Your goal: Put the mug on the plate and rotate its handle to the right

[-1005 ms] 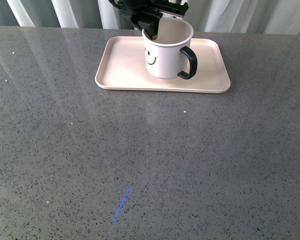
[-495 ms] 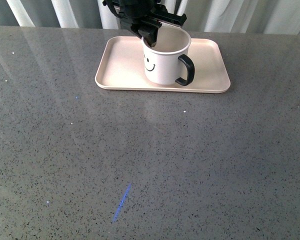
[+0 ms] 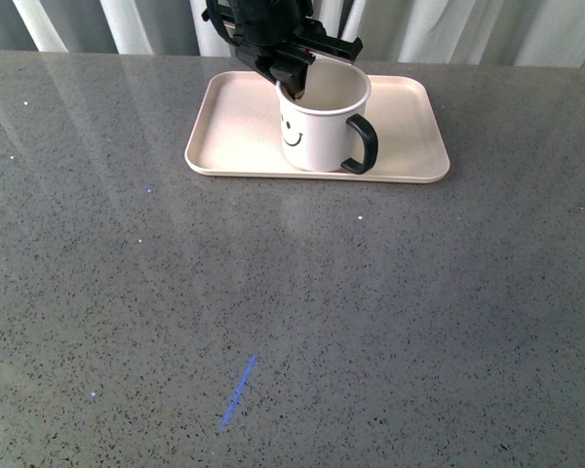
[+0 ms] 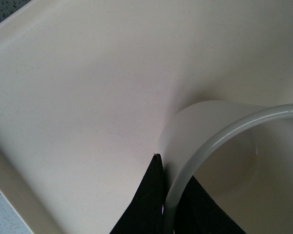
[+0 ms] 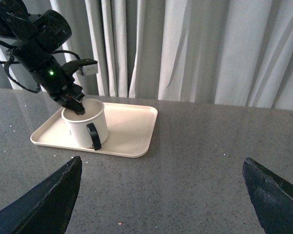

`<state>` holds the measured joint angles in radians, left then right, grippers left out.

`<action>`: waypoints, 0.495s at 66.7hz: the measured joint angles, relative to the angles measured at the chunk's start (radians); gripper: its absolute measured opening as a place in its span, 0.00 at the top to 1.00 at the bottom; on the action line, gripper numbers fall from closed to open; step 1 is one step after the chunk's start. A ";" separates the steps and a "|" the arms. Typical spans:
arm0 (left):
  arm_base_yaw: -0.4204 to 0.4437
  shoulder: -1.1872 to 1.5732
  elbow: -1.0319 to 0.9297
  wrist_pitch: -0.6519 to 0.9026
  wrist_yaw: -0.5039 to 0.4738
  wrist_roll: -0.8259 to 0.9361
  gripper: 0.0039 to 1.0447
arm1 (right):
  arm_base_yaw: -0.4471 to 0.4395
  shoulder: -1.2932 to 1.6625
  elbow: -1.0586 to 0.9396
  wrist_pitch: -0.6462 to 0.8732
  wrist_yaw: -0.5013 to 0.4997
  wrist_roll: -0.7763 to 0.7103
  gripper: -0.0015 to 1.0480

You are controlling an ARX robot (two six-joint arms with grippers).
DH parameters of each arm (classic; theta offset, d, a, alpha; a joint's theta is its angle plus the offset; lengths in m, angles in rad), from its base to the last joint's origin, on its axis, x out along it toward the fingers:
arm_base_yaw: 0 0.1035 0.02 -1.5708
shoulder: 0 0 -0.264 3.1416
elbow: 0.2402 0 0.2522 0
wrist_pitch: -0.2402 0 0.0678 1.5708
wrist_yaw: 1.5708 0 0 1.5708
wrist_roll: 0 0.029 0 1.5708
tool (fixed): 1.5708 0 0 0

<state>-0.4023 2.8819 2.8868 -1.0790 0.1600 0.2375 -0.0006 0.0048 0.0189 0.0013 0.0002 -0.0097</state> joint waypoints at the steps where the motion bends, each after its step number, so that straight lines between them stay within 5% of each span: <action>1: 0.000 0.000 0.000 0.000 0.000 0.000 0.98 | 0.000 0.000 0.000 0.000 0.000 0.000 0.09; 22: -0.003 0.004 0.000 0.000 -0.001 0.000 0.96 | 0.000 0.000 0.000 0.000 0.000 0.000 0.09; 33: -0.007 0.004 0.000 0.000 0.002 0.000 0.71 | 0.000 0.000 0.000 0.000 0.000 0.000 0.09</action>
<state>-0.4091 2.8857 2.8868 -1.0790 0.1616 0.2371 -0.0006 0.0048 0.0189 0.0013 -0.0002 -0.0101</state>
